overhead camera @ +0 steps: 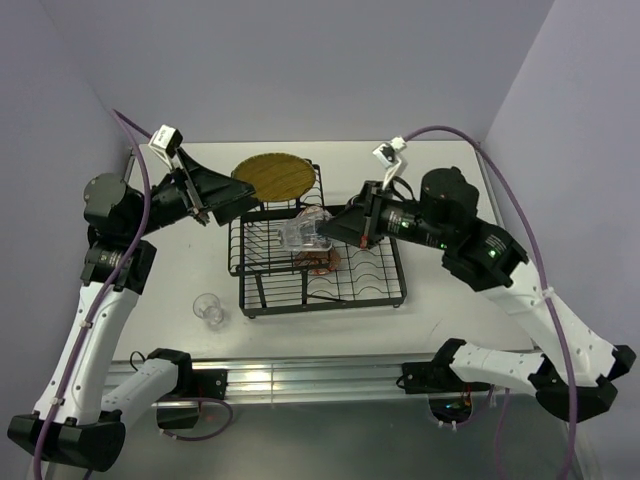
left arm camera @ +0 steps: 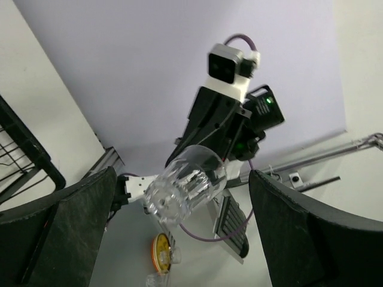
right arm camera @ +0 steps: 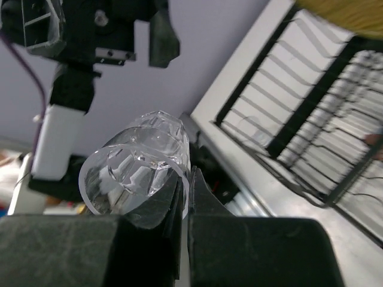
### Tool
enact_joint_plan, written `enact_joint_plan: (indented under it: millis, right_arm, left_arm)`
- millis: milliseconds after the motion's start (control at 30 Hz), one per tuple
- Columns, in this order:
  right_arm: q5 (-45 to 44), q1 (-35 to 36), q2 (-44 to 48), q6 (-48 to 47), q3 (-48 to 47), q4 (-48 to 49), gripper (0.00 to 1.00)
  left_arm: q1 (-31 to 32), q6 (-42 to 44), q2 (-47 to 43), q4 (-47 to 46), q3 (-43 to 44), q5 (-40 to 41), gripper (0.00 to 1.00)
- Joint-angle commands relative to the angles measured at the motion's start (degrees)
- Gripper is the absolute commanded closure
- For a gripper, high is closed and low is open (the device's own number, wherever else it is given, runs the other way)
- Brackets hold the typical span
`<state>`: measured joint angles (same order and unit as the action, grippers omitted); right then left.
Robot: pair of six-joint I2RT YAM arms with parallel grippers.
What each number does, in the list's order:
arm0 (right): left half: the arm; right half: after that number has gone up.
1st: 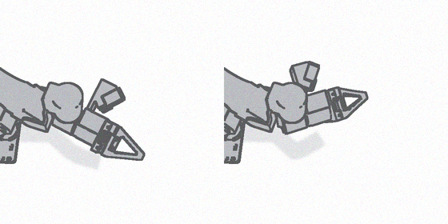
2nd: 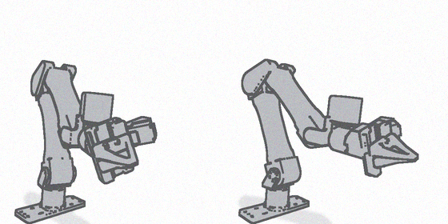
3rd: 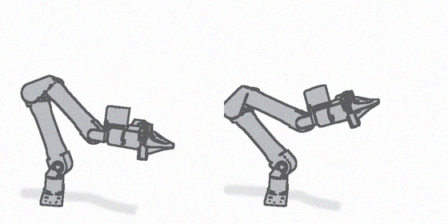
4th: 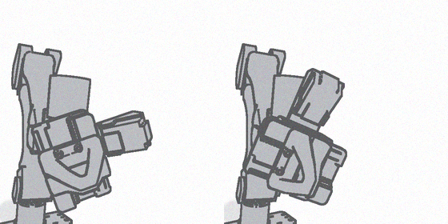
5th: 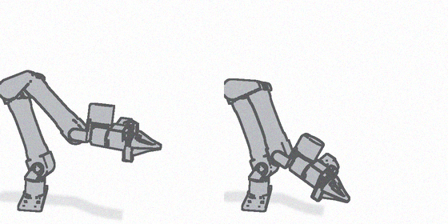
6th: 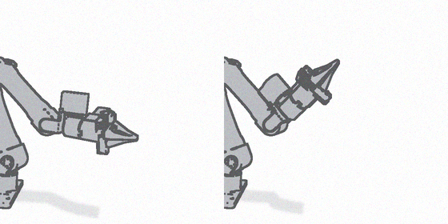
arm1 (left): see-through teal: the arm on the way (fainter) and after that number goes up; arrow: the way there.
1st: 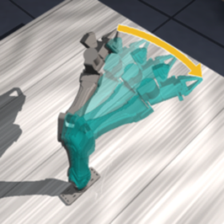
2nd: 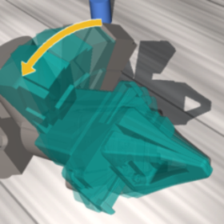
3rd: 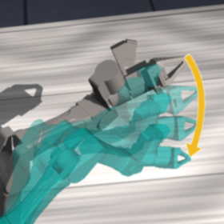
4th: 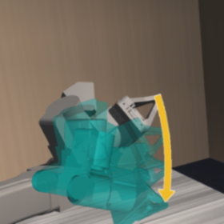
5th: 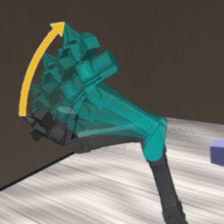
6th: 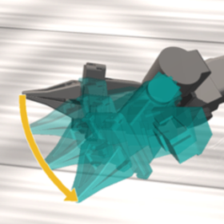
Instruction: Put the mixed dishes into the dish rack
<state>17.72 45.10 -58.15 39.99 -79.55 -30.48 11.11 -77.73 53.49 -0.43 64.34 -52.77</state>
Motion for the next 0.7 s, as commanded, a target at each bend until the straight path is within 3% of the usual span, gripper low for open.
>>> enact_joint_plan:
  millis: [0, 367, 667]
  right_arm:
    - [18.83, -1.68, -2.75, 2.10, -2.71, 8.50, 1.00]
    - [26.58, -3.71, -9.96, 10.10, -5.79, 21.07, 1.00]
    - [24.91, -3.79, -13.30, 13.18, -5.71, 28.28, 1.00]
  left_arm:
    - [-0.13, -2.33, 0.03, -8.00, 0.62, -4.88, 0.01]
    - [0.57, -5.59, -0.85, -12.32, -2.02, -5.85, 0.01]
    - [1.28, -5.76, -0.23, -13.19, -0.26, -6.81, 0.01]
